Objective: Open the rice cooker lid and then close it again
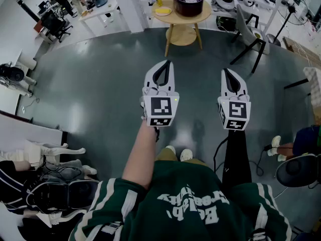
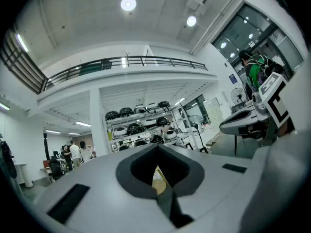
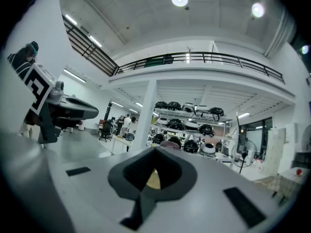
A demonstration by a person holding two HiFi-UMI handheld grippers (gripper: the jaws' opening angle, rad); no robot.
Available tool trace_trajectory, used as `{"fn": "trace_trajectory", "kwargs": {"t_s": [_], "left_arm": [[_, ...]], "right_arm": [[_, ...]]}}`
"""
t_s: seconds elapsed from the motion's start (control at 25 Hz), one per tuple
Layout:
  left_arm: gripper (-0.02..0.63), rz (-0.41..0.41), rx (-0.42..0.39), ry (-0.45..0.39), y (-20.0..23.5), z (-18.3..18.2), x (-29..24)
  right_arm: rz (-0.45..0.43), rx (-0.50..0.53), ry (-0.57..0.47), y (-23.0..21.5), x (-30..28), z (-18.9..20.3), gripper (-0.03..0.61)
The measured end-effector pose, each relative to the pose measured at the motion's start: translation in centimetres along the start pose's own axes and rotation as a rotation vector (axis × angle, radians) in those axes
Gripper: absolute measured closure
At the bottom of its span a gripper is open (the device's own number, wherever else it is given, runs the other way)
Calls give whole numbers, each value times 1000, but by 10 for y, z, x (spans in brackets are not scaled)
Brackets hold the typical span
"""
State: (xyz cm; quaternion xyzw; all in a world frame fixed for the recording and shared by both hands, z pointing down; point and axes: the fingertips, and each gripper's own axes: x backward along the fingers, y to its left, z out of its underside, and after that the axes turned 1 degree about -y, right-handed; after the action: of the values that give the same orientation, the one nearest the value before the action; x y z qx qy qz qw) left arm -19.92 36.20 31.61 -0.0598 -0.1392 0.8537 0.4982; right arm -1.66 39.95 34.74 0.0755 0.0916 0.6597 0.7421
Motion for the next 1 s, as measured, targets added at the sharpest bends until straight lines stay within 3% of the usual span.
{"fn": "trace_trajectory", "kwargs": {"t_s": [0.76, 0.92, 1.0], "left_arm": [[610, 7, 68, 42, 1, 13, 6], [512, 18, 107, 24, 6, 13, -4], [511, 17, 108, 23, 9, 15, -11]], "right_arm": [[-44, -132, -3, 9, -1, 10, 552], [-57, -127, -6, 9, -12, 10, 491], [-62, -127, -7, 8, -19, 11, 483]]}}
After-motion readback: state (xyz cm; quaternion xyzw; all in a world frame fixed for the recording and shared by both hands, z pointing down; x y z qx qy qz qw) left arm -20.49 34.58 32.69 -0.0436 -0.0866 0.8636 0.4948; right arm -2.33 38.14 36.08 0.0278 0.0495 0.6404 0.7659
